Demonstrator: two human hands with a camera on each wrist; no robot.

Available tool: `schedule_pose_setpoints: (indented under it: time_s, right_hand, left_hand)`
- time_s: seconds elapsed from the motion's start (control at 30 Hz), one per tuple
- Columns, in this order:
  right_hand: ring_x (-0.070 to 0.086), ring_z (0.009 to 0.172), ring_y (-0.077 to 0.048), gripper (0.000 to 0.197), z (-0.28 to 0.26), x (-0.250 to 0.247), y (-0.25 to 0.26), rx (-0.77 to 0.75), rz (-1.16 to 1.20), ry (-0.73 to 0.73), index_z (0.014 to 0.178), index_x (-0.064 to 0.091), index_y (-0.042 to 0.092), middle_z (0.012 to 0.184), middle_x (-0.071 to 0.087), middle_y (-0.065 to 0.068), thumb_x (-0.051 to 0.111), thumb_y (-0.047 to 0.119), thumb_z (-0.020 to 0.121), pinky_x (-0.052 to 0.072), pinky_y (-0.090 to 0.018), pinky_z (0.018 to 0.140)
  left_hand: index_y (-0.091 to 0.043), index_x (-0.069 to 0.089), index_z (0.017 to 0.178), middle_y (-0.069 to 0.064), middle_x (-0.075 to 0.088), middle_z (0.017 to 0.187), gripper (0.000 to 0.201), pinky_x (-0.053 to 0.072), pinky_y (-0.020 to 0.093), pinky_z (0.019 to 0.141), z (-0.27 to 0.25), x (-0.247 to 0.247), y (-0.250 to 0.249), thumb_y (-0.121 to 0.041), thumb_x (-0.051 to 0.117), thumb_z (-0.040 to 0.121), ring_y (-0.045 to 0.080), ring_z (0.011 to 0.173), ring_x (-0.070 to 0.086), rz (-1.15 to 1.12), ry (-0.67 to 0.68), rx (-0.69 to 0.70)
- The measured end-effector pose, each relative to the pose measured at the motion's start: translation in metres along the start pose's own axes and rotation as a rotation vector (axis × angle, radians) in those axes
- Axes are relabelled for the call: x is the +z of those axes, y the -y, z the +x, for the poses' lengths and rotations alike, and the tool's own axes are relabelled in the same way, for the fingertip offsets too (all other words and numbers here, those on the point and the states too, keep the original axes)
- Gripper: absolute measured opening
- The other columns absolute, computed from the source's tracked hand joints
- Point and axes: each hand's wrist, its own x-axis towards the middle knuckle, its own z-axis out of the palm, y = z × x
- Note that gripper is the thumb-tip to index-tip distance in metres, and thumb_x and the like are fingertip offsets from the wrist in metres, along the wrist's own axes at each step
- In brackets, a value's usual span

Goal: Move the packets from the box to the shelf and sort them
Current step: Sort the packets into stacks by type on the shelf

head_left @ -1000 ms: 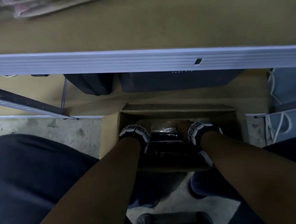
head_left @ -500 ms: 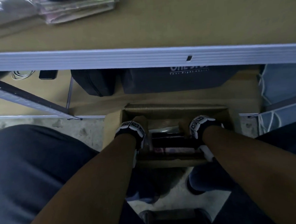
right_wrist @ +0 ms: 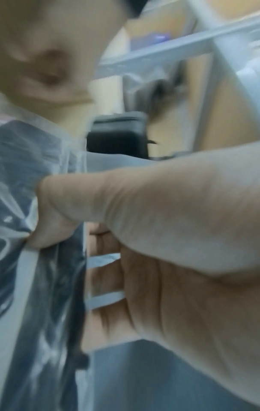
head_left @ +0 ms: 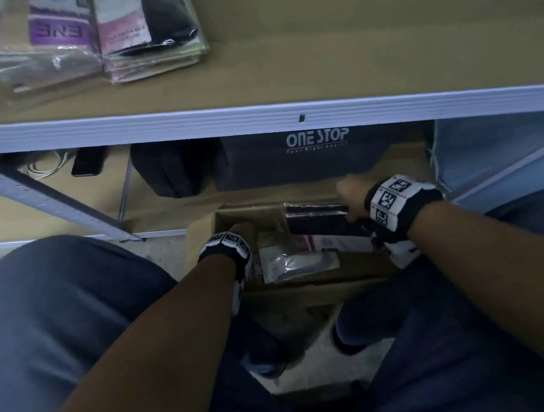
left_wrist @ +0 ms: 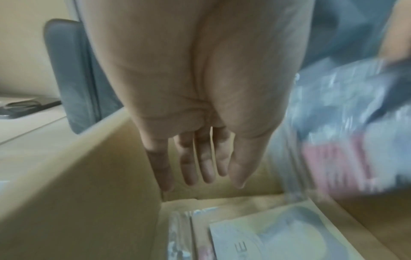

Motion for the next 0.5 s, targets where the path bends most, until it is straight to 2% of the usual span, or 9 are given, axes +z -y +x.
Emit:
schedule_pose_setpoints:
  time_s: [0.07, 0.13, 0.23, 0.3, 0.4, 0.5]
  right_hand:
    - [0.055, 0.078, -0.024, 0.026, -0.017, -0.010, -0.015, 0.014, 0.033, -0.039, 0.081, 0.054, 0.010, 0.095, 0.061, -0.010, 0.075, 0.024, 0.076, 0.050, -0.030, 0.068]
    - [0.057, 0.076, -0.024, 0.027, -0.036, -0.012, -0.032, 0.036, 0.076, -0.084, 0.074, 0.051, 0.011, 0.094, 0.062, -0.010, 0.075, 0.024, 0.075, 0.052, -0.031, 0.067]
    - [0.060, 0.081, -0.024, 0.025, -0.064, -0.014, -0.054, 0.071, 0.151, -0.152, 0.090, 0.062, 0.014, 0.093, 0.059, -0.005, 0.075, 0.028, 0.074, 0.051, -0.031, 0.067]
    - [0.062, 0.080, -0.024, 0.022, -0.077, -0.013, -0.069, 0.077, 0.208, -0.189, 0.089, 0.066, 0.016, 0.091, 0.063, -0.004, 0.074, 0.029, 0.073, 0.055, -0.034, 0.071]
    - [0.064, 0.075, -0.022, 0.013, -0.089, -0.012, -0.084, 0.070, 0.305, -0.197, 0.085, 0.070, 0.020, 0.084, 0.065, -0.001, 0.072, 0.027, 0.074, 0.057, -0.040, 0.072]
    - [0.062, 0.078, -0.022, 0.014, -0.091, -0.011, -0.090, 0.062, 0.324, -0.184, 0.088, 0.069, 0.021, 0.084, 0.061, 0.001, 0.071, 0.029, 0.077, 0.055, -0.038, 0.073]
  left_hand:
    - [-0.025, 0.054, 0.120, 0.002, 0.055, 0.131, 0.060, 0.051, 0.045, 0.091, 0.003, 0.003, -0.008, -0.030, 0.073, 0.063, 0.029, 0.112, 0.059, 0.024, 0.022, 0.016]
    - [-0.022, 0.059, 0.113, 0.004, 0.058, 0.125, 0.044, 0.051, 0.043, 0.091, -0.013, -0.011, -0.027, -0.026, 0.070, 0.071, 0.028, 0.107, 0.060, 0.038, 0.043, 0.047]
    - [-0.016, 0.060, 0.119, 0.005, 0.059, 0.122, 0.041, 0.050, 0.044, 0.092, -0.032, -0.026, -0.052, -0.022, 0.066, 0.079, 0.029, 0.108, 0.059, 0.069, 0.023, 0.104]
    - [-0.016, 0.058, 0.124, 0.008, 0.058, 0.127, 0.043, 0.048, 0.045, 0.095, -0.027, -0.028, -0.063, -0.024, 0.064, 0.082, 0.031, 0.112, 0.057, 0.076, 0.014, 0.108]
    - [-0.027, 0.049, 0.133, 0.004, 0.054, 0.133, 0.059, 0.050, 0.050, 0.090, -0.017, -0.028, -0.075, -0.035, 0.064, 0.076, 0.031, 0.113, 0.055, 0.183, 0.024, 0.110]
    - [-0.029, 0.038, 0.140, 0.004, 0.045, 0.143, 0.062, 0.045, 0.049, 0.098, -0.012, -0.020, -0.081, -0.035, 0.061, 0.082, 0.030, 0.123, 0.049, 0.266, 0.067, 0.115]
